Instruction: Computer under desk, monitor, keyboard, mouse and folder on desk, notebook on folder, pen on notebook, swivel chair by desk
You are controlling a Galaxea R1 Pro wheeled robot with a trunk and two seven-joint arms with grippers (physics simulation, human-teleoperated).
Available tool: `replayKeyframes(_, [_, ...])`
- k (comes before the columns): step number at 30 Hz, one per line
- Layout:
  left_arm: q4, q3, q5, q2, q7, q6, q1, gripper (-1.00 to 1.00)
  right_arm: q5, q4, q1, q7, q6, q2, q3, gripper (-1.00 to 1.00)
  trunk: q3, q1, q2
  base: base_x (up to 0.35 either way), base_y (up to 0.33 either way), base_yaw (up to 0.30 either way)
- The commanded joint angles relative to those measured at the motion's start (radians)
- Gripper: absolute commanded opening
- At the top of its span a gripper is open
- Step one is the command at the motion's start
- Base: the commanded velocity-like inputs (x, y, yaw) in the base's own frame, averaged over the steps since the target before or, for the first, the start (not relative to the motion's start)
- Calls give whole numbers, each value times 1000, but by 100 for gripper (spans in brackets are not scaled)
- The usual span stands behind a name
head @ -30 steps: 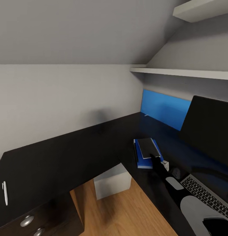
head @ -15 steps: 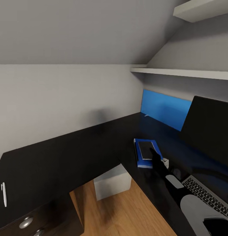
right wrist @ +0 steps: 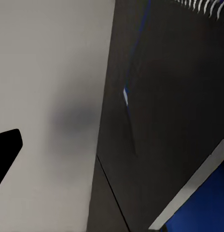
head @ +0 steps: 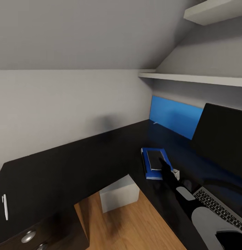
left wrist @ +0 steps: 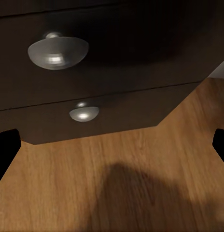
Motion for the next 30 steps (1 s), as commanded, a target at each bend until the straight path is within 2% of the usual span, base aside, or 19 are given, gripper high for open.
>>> replayKeyframes(1, [-1,5,-2,-1,-6,-1,0,100,-6,12,0,-1,1,-1,8,100,2,-4,7,0,0,0])
replayKeyframes(7, [-1,5,-2,-1,-6,-1,0,100,-6,12,0,0,1,-1,8,100,21,-27,49,0,0,0])
replayKeyframes(17, [2,5,0,1,-5,0,0,100,-6,14,0,0,1,-1,8,100,21,-27,49,-6,0,0])
replayKeyframes(23, [2,5,0,2,-5,0,0,100,-6,14,0,0,1,-1,8,100,21,-27,49,-200,0,0])
replayKeyframes(30, [2,5,0,2,-5,0,0,100,-6,14,0,0,1,-1,8,100,21,-27,49,-45,0,0])
